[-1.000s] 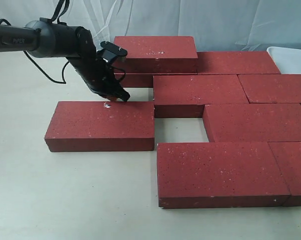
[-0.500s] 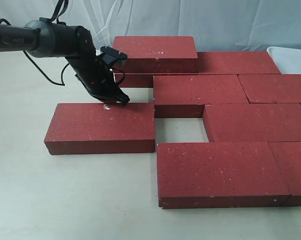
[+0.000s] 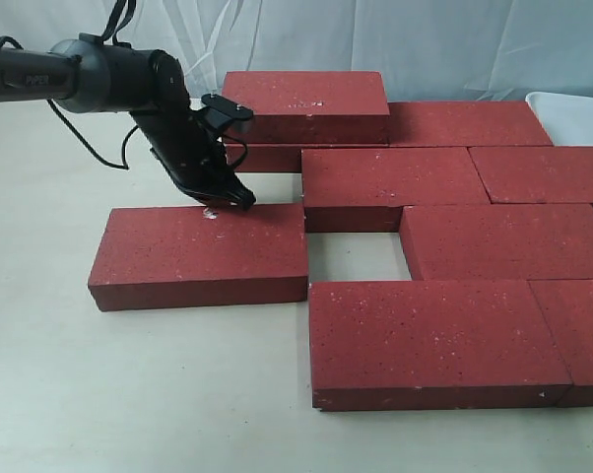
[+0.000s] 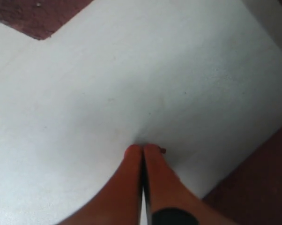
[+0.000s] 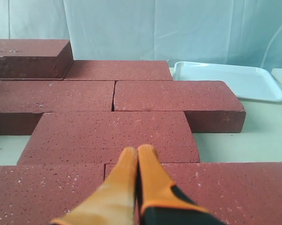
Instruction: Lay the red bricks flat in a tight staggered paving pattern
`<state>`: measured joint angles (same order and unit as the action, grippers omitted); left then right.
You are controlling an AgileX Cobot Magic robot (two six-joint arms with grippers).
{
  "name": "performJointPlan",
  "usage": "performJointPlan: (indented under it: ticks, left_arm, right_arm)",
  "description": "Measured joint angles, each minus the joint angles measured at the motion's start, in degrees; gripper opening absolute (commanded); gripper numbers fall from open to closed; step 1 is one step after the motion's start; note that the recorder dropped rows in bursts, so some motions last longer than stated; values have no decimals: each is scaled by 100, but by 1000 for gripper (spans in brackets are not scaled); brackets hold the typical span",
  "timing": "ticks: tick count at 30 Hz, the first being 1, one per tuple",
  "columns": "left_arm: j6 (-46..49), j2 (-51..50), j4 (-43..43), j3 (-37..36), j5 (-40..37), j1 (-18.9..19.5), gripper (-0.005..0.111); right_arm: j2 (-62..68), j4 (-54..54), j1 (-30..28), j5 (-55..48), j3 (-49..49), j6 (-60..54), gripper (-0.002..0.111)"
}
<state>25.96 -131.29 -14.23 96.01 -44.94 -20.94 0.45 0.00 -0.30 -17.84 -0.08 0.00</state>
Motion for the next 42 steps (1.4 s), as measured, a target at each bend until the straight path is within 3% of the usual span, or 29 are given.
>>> performJointPlan:
  ticks: [15,18,21,23,28,33,37,42]
  left_arm:
    - [109,0,-329,0,-123,0,2]
    - [59,0,-385,0,29,0,14]
    - [-179,0,-227,71,106,38,35]
    - [-407,53,16,139,117,103,40]
    - [-1205,509,1324,188,-284,378,33]
    - [-1740,1087,2271,-1,-1147,703,0]
    - [-1950,1437,2458,-834,-1287,1131,1]
    - [-2053,1755,2306,-2065,-900,1656,1]
  right_arm:
    - [0,0,0,0,0,0,-1]
    - [0,0,0,0,0,0,-1]
    - [0,0,0,0,0,0,-1]
    - [0,0,0,0,0,0,-1]
    - [0,0,0,0,0,0,-1]
    - [0,0,0,0,0,0,-1]
    - [0,0,0,0,0,0,-1]
    - [0,0,0,0,0,0,-1]
